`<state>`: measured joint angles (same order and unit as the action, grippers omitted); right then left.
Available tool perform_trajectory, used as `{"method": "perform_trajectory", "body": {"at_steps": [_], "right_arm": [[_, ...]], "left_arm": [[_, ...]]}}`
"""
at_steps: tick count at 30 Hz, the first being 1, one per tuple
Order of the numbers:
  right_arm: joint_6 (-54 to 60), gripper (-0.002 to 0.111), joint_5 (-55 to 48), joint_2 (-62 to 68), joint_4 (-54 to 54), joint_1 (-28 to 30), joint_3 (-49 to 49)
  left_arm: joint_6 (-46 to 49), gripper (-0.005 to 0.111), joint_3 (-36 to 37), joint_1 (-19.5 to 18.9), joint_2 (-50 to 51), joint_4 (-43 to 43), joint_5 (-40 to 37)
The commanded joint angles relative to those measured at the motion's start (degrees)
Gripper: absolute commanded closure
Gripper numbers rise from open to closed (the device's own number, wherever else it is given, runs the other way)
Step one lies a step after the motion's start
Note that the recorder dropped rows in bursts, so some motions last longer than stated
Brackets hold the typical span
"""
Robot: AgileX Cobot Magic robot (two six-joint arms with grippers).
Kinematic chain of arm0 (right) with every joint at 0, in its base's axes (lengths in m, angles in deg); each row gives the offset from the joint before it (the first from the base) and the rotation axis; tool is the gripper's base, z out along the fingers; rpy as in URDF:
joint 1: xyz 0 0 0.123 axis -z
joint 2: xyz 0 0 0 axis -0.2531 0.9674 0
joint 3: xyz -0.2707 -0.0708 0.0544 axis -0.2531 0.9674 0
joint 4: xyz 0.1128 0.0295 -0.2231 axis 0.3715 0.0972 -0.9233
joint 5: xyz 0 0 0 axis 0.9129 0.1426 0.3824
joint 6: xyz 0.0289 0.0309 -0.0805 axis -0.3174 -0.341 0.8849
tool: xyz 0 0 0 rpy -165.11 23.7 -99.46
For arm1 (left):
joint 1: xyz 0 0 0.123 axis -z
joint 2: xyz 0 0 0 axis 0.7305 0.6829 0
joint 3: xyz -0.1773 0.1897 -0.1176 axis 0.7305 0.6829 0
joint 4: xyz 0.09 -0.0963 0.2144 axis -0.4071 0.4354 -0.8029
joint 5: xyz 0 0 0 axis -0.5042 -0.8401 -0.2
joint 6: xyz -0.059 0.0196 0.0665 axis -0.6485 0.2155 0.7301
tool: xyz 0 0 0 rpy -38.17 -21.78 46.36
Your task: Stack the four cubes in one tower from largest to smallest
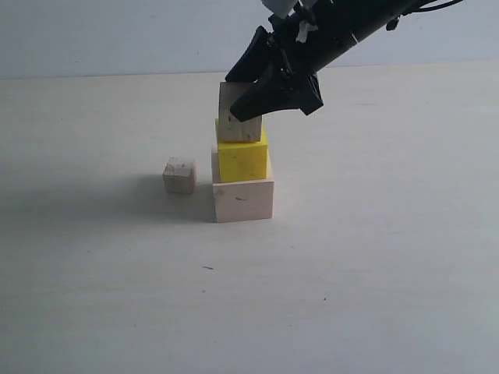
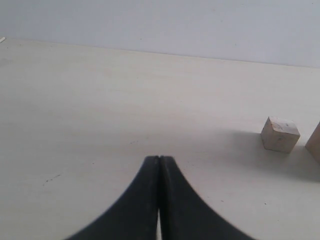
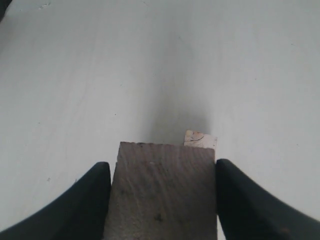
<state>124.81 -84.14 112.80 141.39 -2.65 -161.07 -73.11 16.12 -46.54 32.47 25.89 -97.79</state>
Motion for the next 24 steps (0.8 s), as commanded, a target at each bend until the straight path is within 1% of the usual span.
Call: {"method": "perform_trajectory", "body": {"at_steps": [1, 24], "right_arm": [[0.5, 0.056, -0.3, -0.1, 0.1, 0.0, -0.5], [0.5, 0.056, -0.3, -0.1, 1.1, 0.0, -0.5]], "left_arm": [[0.2, 0.107, 0.1, 0.4, -0.3, -0.1, 0.5], [0.2, 0.107, 0.1, 0.4, -0.3, -0.1, 0.5]]}}
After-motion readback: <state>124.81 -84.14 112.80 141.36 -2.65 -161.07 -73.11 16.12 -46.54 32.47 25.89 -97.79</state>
